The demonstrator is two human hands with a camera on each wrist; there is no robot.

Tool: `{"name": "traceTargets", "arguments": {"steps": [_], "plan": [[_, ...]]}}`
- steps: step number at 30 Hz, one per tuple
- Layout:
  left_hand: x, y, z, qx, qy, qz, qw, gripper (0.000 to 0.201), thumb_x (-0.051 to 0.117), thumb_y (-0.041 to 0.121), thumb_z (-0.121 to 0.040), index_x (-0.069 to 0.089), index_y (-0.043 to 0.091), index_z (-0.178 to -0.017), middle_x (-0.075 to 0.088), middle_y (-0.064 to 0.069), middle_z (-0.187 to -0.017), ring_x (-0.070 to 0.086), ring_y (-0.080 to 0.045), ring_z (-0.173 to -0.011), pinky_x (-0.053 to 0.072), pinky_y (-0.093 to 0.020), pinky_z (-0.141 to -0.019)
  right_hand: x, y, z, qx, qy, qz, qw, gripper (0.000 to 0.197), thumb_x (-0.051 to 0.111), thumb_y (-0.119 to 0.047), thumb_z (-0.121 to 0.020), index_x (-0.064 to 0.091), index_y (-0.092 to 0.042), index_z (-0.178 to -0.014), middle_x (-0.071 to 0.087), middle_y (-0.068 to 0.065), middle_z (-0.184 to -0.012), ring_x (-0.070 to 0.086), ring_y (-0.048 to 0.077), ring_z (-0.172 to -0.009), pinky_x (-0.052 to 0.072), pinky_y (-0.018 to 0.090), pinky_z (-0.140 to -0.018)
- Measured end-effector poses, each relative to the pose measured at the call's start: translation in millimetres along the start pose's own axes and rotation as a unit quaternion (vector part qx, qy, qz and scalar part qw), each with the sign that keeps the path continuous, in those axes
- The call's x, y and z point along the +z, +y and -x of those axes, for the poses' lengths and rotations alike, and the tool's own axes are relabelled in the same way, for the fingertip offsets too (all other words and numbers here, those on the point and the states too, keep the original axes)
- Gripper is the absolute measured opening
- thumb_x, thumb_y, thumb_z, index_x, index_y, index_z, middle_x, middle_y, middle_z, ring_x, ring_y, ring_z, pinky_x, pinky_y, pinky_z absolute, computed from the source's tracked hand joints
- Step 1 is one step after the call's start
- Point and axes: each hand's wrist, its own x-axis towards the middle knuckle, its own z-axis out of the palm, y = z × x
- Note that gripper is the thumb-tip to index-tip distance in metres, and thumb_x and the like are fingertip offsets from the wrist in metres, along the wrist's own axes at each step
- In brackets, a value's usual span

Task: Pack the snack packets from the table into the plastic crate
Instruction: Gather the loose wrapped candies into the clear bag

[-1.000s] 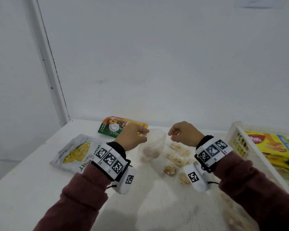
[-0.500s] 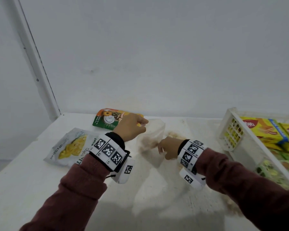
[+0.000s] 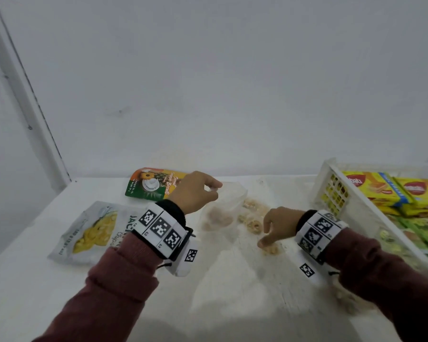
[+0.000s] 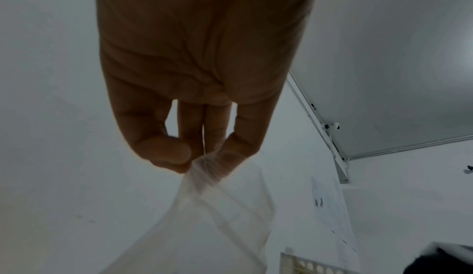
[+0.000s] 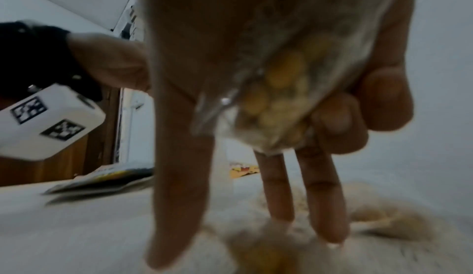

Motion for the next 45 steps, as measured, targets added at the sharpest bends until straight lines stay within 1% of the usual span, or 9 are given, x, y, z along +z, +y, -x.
{"name": "traceTargets", "arguments": {"steps": [7,12,15,18,22,29,34,42,45], "plan": [[1.7,-1.0,-4.7,0.013,-0.022,0.022,0.999,0.029,0.056,0.004,-0.084,0.067,0.009,-0.110,0.066,-0.002,-0.109,0.058,-0.027,-0.107,0.037,-0.018,-0.077,14.9,-11.5,-2.4,0.009,0.012,0.113,0.993,0.037,0.063,-0.025,-0.083,0.060,-0.007,-0.115,0.059,0.007,-0.103,0.055,0.021,-0.087,0.047,0.031,-0.078],[0.8,-5.5,-5.9,0.022,-0.041,0.021,0.999,0.030,0.058,0.006,-0.084,0.066,0.012,-0.112,0.064,0.003,-0.105,0.060,-0.026,-0.104,0.039,-0.017,-0.077,-23.5,0.3,14.1,-0.013,0.180,-0.009,0.984,0.030,0.048,-0.026,-0.092,0.061,-0.012,-0.115,0.063,0.004,-0.115,0.057,0.019,-0.094,0.044,0.028,-0.081],[0.1,-5.8,-6.9,0.025,-0.042,0.017,0.999,0.030,0.058,0.006,-0.084,0.066,0.012,-0.112,0.066,0.001,-0.111,0.060,-0.026,-0.103,0.037,-0.013,-0.073,-50.7,-6.1,34.7,-0.120,0.378,-0.191,0.898,0.021,0.052,-0.019,-0.092,0.057,-0.016,-0.113,0.066,-0.002,-0.100,0.057,0.008,-0.072,0.044,0.022,-0.069],[-1.0,-4.7,-7.0,0.028,-0.042,0.015,0.999,0.031,0.057,0.006,-0.085,0.065,0.013,-0.114,0.065,0.002,-0.112,0.061,-0.021,-0.097,0.037,-0.013,-0.072,-55.2,-26.5,43.3,-0.222,0.400,-0.312,0.833,0.020,0.056,-0.009,-0.089,0.046,-0.020,-0.102,0.062,-0.010,-0.080,0.047,0.001,-0.042,0.034,0.011,-0.048],[-1.0,-7.0,-8.6,0.051,-0.046,0.015,0.998,0.029,0.058,0.006,-0.084,0.067,0.012,-0.111,0.065,0.002,-0.105,0.045,0.008,-0.058,0.038,-0.003,-0.055,-38.7,-38.3,25.2,-0.219,0.348,-0.214,0.886,0.018,0.059,-0.013,-0.088,0.056,-0.028,-0.097,0.063,-0.009,-0.086,0.054,-0.004,-0.057,0.040,0.017,-0.060],[3.8,-8.8,-11.9,0.057,-0.063,0.028,0.996,0.033,0.058,0.006,-0.083,0.066,0.013,-0.114,0.064,0.003,-0.103,0.047,0.008,-0.058,0.038,-0.005,-0.052,-34.7,-45.5,23.8,-0.156,0.285,0.019,0.945,0.040,0.037,-0.016,-0.094,0.056,-0.036,-0.123,0.059,-0.010,-0.118,0.056,0.012,-0.105,0.042,0.026,-0.084],[4.3,-7.8,-13.3,0.058,-0.048,0.045,0.996,0.033,0.058,0.005,-0.082,0.066,0.013,-0.114,0.066,0.001,-0.114,0.056,-0.004,-0.070,0.038,-0.010,-0.063,-37.3,-44.6,25.5,-0.175,0.265,-0.042,0.947,0.038,0.038,-0.023,-0.098,0.047,-0.037,-0.132,0.045,-0.005,-0.108,0.051,0.016,-0.085,0.039,0.025,-0.078],[8.6,-8.3,-17.2,0.048,-0.053,0.068,0.995,0.032,0.058,0.007,-0.084,0.065,0.011,-0.115,0.062,0.004,-0.101,0.054,-0.009,-0.059,0.039,-0.005,-0.046,-50.8,-44.5,28.2,-0.238,0.377,-0.442,0.778,0.026,0.034,-0.015,-0.077,0.059,-0.017,-0.083,0.044,-0.010,-0.080,0.045,-0.005,-0.062,0.038,0.007,-0.060],[10.2,-7.5,-16.7,0.044,-0.055,0.086,0.994,0.031,0.057,0.005,-0.084,0.065,0.008,-0.114,0.062,0.001,-0.103,0.053,-0.005,-0.059,0.040,-0.006,-0.044,-45.7,-47.5,22.6,-0.251,0.412,-0.413,0.772,0.020,0.046,-0.007,-0.081,0.057,-0.024,-0.077,0.047,-0.006,-0.078,0.047,0.001,-0.064,0.042,0.011,-0.060]]}}
